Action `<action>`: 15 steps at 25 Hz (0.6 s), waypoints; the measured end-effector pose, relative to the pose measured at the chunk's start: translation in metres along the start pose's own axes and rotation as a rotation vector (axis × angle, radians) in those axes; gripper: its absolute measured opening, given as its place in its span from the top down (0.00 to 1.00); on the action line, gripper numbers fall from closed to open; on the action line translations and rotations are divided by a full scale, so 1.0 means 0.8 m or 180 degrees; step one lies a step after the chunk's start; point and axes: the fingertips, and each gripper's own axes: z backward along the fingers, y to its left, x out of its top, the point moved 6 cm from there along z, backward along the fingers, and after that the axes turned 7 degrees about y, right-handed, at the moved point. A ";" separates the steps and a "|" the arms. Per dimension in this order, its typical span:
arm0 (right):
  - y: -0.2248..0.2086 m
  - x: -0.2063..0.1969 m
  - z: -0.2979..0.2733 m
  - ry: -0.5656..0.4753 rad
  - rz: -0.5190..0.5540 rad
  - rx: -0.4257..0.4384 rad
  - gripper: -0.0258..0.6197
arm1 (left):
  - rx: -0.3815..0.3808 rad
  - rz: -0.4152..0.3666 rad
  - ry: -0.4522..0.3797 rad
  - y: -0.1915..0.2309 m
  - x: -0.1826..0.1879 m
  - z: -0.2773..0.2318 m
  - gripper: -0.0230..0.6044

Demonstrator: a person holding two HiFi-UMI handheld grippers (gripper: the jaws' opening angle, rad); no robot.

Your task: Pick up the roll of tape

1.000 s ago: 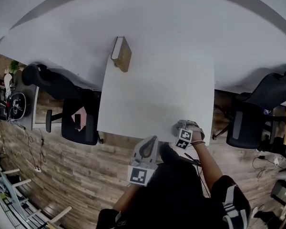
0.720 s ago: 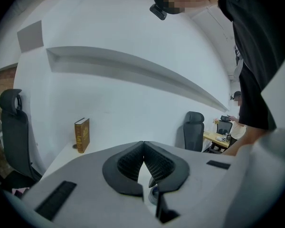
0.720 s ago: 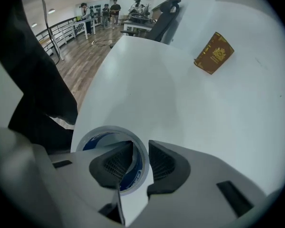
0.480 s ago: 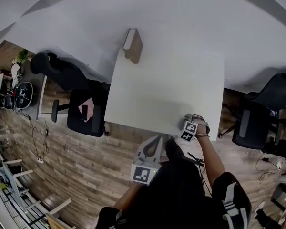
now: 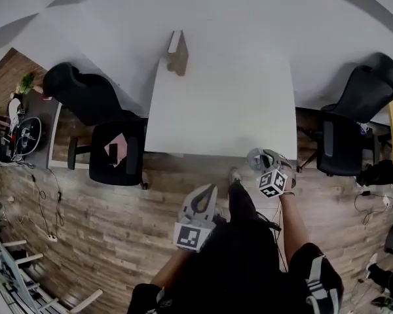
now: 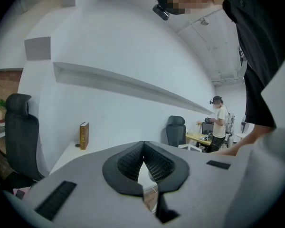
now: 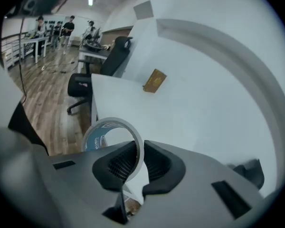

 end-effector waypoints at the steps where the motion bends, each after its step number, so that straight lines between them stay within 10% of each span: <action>1: 0.002 0.003 0.031 -0.0126 -0.0188 -0.0101 0.87 | -0.0052 -0.0035 -0.0006 -0.004 -0.002 0.013 0.93; 6: 0.000 0.015 0.188 -0.0852 -0.1170 -0.0421 0.87 | -0.0221 -0.0070 -0.0087 -0.027 0.001 0.058 0.93; 15: 0.021 0.012 0.362 -0.2110 -0.2561 -0.0111 0.87 | -0.0120 0.0041 -0.0290 -0.077 0.003 0.095 0.93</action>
